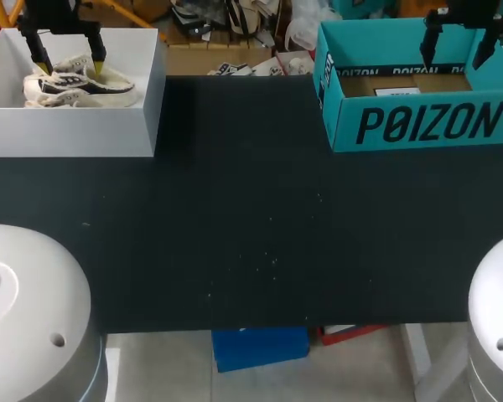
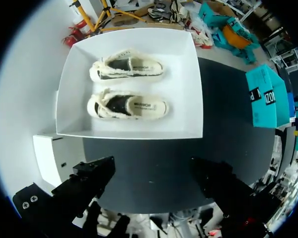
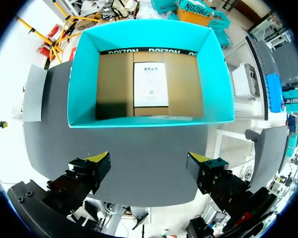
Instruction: Take the shoe out of the shoebox, open the shoe tongue, remove and reinsert the insole, then place the shoe into the shoebox
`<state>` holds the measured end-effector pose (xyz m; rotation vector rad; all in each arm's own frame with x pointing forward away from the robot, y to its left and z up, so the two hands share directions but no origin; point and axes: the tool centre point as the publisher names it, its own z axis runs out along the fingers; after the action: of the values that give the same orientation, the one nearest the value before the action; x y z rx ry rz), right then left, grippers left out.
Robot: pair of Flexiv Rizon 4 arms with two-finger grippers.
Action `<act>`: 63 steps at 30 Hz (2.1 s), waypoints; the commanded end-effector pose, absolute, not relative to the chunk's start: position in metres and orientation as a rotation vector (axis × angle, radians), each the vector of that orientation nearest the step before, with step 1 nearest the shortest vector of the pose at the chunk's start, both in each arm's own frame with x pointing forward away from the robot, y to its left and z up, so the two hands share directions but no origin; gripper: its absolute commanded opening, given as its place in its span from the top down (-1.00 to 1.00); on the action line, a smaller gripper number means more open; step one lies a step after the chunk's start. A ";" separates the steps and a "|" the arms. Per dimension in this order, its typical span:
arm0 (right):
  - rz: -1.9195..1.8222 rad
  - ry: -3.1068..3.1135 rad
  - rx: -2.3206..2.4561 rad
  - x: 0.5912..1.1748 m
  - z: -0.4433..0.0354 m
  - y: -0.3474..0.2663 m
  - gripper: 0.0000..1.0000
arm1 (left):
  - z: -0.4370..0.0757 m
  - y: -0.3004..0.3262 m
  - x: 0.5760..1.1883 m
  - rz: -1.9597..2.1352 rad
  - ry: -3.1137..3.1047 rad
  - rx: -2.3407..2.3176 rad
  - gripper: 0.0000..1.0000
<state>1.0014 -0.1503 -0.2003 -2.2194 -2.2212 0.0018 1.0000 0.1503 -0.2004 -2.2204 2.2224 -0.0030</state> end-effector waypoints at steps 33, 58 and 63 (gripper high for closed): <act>0.002 -2.221 -2.219 1.001 -0.200 -0.150 -1.00 | -0.212 0.170 1.009 0.036 2.940 -0.404 -1.00; 0.002 -2.221 -2.219 1.001 -0.200 -0.150 -1.00 | -0.240 0.224 1.053 0.106 2.980 -0.024 0.28; 0.002 -2.221 -2.219 1.001 -0.200 -0.150 -1.00 | -0.258 0.226 1.074 0.091 2.992 -0.023 0.14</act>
<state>1.0014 -0.1504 -0.2008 -2.2189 -2.2214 0.0012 1.0540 0.2265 -0.2454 -0.0276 2.9726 0.0943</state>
